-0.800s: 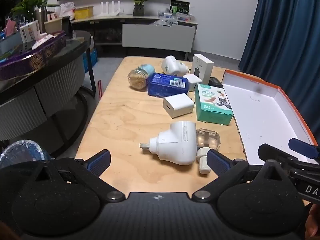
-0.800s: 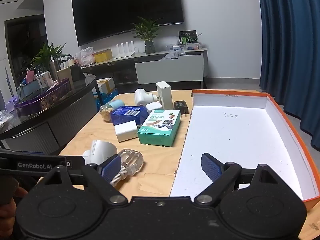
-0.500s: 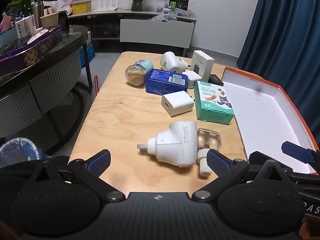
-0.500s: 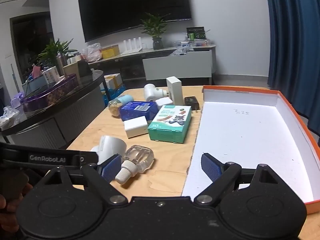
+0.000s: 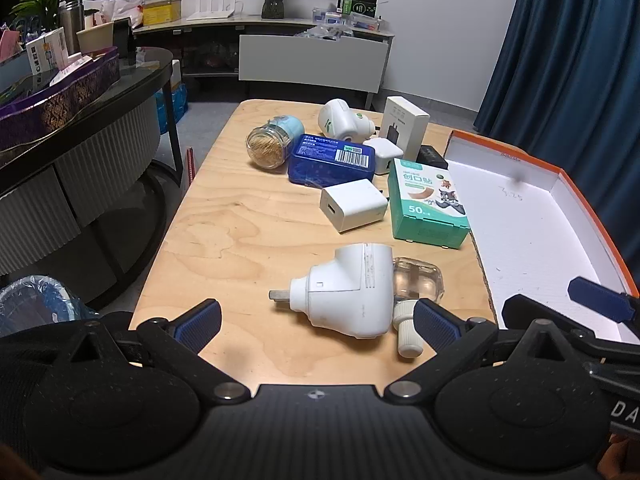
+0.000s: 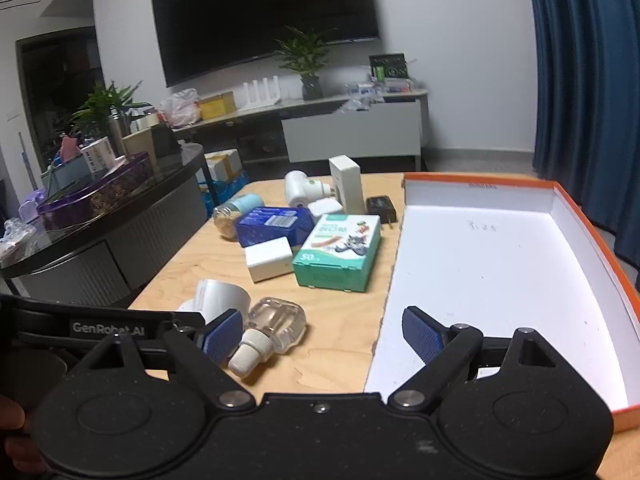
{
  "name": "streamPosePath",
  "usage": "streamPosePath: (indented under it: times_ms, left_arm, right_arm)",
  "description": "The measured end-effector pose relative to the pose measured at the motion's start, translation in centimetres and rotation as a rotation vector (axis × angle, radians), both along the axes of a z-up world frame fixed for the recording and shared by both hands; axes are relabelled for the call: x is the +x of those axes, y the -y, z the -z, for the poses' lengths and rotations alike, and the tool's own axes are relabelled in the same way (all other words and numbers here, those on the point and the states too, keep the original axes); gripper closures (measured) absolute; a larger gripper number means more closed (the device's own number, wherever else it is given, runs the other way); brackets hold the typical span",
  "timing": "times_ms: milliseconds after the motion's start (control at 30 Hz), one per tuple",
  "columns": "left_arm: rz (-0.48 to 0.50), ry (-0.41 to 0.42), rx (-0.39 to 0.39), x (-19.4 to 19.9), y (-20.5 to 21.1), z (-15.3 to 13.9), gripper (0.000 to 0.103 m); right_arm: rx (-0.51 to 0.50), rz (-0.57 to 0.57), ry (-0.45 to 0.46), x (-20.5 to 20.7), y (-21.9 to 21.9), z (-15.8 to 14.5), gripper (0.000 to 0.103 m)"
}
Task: Organize rigid objects
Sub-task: 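Move left gripper to white plug-in heater while right gripper approaches clear glass bottle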
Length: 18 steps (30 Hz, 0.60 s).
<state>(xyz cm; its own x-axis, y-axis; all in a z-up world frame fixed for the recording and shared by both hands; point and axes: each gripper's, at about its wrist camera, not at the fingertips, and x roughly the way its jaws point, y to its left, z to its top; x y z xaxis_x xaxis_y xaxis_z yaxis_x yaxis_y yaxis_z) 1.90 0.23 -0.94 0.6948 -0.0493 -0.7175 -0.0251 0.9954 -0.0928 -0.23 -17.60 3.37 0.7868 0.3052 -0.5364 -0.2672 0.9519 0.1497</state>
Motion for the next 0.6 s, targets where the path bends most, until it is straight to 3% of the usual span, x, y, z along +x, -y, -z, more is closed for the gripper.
streamPosePath:
  times_ms: [200,600]
  left_arm:
    - [0.0,-0.002,0.006,0.13,-0.07,0.11,0.0]
    - [-0.003,-0.007,0.008,0.67,-0.13,0.52,0.0]
  right_arm:
    - [-0.056,0.014,-0.009,0.03,-0.79,0.12,0.001]
    - [-0.024,0.015,-0.026,0.12,-0.6,0.09,0.001]
